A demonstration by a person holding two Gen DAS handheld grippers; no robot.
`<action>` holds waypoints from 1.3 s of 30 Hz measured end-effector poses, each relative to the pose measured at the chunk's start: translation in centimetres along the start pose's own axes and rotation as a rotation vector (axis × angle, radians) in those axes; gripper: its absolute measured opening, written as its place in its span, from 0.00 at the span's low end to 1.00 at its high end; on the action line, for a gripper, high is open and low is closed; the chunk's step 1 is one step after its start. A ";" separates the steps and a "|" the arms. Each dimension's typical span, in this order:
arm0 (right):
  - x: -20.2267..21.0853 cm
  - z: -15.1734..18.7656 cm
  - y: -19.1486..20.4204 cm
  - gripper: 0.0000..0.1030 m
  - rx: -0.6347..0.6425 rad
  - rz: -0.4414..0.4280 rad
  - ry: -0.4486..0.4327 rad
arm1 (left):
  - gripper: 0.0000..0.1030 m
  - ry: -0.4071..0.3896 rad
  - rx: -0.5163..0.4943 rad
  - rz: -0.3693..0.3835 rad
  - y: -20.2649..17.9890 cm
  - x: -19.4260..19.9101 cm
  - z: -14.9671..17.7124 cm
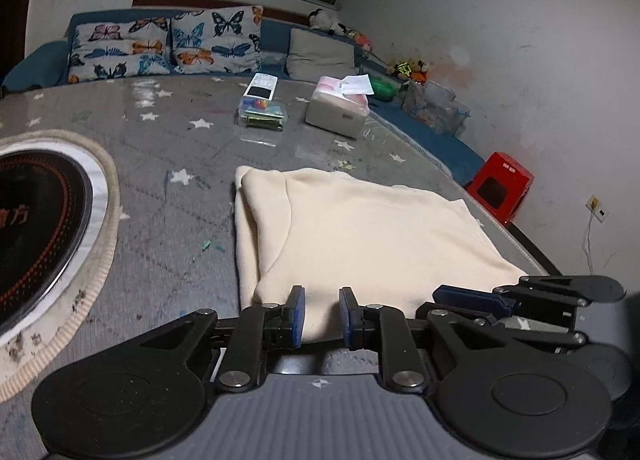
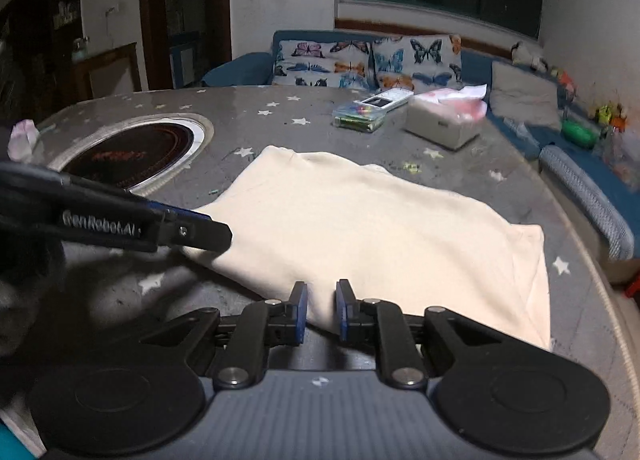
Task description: Fold clothes
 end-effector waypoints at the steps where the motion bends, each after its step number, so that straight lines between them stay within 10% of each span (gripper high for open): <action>1: 0.3 -0.1 0.1 0.17 -0.008 -0.001 -0.005 | 0.21 0.002 0.004 0.002 0.0 0.1 0.0; 16: 3.2 0.9 -0.5 0.60 -0.112 0.070 -0.045 | 0.58 -0.032 0.000 -0.041 0.0 2.9 0.7; 39: 6.5 2.4 0.8 1.00 -0.165 0.174 -0.086 | 0.98 -0.074 -0.042 -0.075 -0.4 7.3 2.9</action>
Point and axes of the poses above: each gripper's, at about its wrist camera, not at the fingertips, and x roughly against the way its jaws point, y to its left, z to its underside, the point moved 8 cm from there along -x, roughly the way its jaws point, and after that the axes turned 1 degree about -z, right-handed, at the moved point
